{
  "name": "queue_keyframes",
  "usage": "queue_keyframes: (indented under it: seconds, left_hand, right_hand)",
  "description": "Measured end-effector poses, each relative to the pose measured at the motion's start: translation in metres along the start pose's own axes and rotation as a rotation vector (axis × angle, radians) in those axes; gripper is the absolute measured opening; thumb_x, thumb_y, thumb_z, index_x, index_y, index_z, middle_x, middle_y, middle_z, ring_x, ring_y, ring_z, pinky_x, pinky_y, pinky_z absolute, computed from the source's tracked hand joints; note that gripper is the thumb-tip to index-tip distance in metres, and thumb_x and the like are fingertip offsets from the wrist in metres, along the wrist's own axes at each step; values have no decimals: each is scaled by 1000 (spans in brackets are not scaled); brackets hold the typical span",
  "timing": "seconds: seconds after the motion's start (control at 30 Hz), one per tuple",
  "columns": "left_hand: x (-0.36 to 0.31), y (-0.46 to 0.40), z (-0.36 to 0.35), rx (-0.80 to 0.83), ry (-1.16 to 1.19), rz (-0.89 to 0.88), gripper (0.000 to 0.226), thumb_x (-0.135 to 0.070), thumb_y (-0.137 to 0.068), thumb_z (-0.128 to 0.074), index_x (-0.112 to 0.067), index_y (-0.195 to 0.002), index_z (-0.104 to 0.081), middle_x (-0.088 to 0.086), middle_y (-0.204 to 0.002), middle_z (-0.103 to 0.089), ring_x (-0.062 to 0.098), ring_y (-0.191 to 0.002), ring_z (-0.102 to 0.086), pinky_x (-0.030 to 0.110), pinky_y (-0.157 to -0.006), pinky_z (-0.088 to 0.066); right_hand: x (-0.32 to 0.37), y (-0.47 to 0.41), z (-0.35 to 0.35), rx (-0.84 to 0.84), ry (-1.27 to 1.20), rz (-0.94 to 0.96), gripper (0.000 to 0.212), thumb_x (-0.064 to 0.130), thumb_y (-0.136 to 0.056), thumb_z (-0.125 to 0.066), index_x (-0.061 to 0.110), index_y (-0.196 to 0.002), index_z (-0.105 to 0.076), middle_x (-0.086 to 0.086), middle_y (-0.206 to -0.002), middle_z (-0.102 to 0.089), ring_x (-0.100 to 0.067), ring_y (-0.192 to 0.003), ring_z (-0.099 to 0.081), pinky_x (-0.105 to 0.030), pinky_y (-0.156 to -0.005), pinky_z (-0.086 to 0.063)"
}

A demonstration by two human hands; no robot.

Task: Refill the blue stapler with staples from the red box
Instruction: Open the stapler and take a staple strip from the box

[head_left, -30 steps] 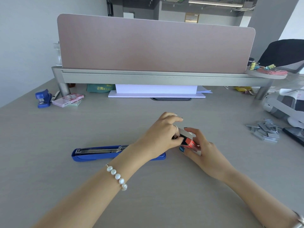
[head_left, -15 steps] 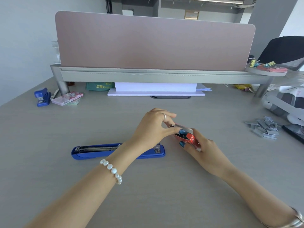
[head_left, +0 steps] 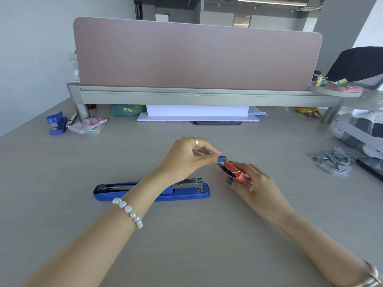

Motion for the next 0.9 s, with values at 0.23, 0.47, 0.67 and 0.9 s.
queue_keyframes:
  seconds: [0.23,0.47,0.67,0.9]
  left_hand:
    - [5,5,-19,85,-35,18,12,-34,-75,-72,-23,-79,-73,-2,-87,-76,7,-82,-69,35,-88,-52]
    - [6,5,-19,68,-12,37,12,-31,-76,-72,-20,-79,-72,1,-85,-76,13,-80,-69,34,-84,-51]
    - [16,5,-2,18,-58,89,14,-34,-76,-71,-20,-76,-71,2,-76,-75,27,-75,-67,45,-83,-52]
    - [26,8,10,-80,36,160,15,-31,-73,-74,-22,-84,-71,0,-85,-75,10,-66,-65,34,-80,-55]
  right_hand:
    - [5,1,6,-32,-59,5,54,20,-83,-60,44,-126,-38,6,-107,-64,-20,-90,-64,-34,-77,-52]
    - [20,3,5,-50,236,202,45,18,-90,-47,42,-125,-35,7,-109,-62,-25,-64,-56,-31,-53,-47]
    - [29,3,0,-74,411,253,24,27,-87,-36,23,-105,-51,-9,-99,-67,-34,-51,-57,-33,-37,-43]
    - [31,-1,-9,-97,648,227,38,0,-68,-73,17,-98,-59,-17,-124,-59,-33,-95,-65,-32,-38,-48]
Point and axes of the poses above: each hand's wrist, its own y-axis away from the middle knuckle, its own z-axis out of the back of the hand, x = y × z, the point moved 5 cm from there along -y, towards the middle knuckle
